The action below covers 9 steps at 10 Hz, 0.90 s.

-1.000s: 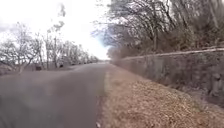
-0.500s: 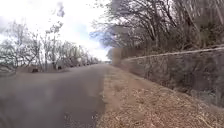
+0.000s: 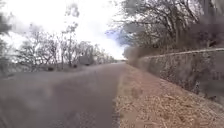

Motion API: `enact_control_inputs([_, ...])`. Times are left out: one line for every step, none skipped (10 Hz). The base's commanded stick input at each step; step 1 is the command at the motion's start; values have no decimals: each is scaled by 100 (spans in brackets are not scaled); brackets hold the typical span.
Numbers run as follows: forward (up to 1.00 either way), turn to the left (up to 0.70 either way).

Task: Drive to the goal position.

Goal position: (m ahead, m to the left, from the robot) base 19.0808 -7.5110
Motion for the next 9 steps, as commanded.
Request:
enact_control_inputs([70,0])
enact_control_inputs([70,0])
enact_control_inputs([70,0])
enact_control_inputs([70,0])
enact_control_inputs([70,0])
enact_control_inputs([70,0])
enact_control_inputs([70,0])
enact_control_inputs([70,0])
enact_control_inputs([70,0])
